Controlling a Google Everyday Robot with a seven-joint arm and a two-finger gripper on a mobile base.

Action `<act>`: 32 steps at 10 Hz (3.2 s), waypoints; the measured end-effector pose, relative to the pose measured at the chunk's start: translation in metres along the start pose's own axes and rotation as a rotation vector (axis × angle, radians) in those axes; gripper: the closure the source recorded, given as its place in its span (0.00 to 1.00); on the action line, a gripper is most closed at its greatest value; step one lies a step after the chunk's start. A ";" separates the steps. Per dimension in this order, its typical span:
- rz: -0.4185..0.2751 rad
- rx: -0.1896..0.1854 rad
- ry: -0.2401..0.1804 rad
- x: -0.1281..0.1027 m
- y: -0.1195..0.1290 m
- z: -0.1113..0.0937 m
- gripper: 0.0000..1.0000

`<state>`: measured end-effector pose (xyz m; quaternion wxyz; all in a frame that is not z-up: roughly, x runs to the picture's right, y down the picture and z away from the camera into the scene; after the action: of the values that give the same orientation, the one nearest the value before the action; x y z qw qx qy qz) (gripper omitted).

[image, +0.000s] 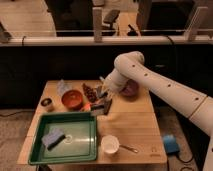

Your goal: Place brush in tray

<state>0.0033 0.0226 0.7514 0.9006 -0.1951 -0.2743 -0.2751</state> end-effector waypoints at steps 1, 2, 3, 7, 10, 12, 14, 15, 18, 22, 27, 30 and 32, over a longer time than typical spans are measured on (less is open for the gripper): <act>-0.011 -0.001 -0.011 -0.003 -0.001 0.000 0.97; -0.027 -0.002 -0.026 -0.012 -0.007 0.003 0.97; -0.039 -0.003 -0.036 -0.019 -0.011 0.004 0.97; -0.087 -0.014 -0.079 -0.035 -0.016 0.007 0.97; -0.139 -0.030 -0.119 -0.060 -0.027 0.014 0.97; -0.163 -0.044 -0.142 -0.072 -0.029 0.015 0.97; -0.189 -0.061 -0.161 -0.088 -0.034 0.020 0.97; -0.201 -0.069 -0.173 -0.096 -0.035 0.022 0.97; -0.233 -0.090 -0.202 -0.112 -0.036 0.024 0.97; -0.269 -0.125 -0.239 -0.138 -0.045 0.036 0.97; -0.301 -0.151 -0.282 -0.159 -0.053 0.057 0.97; -0.309 -0.162 -0.304 -0.165 -0.053 0.073 0.97; -0.316 -0.173 -0.315 -0.170 -0.056 0.084 0.97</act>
<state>-0.1819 0.0878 0.7255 0.7725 -0.2667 -0.4138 -0.4011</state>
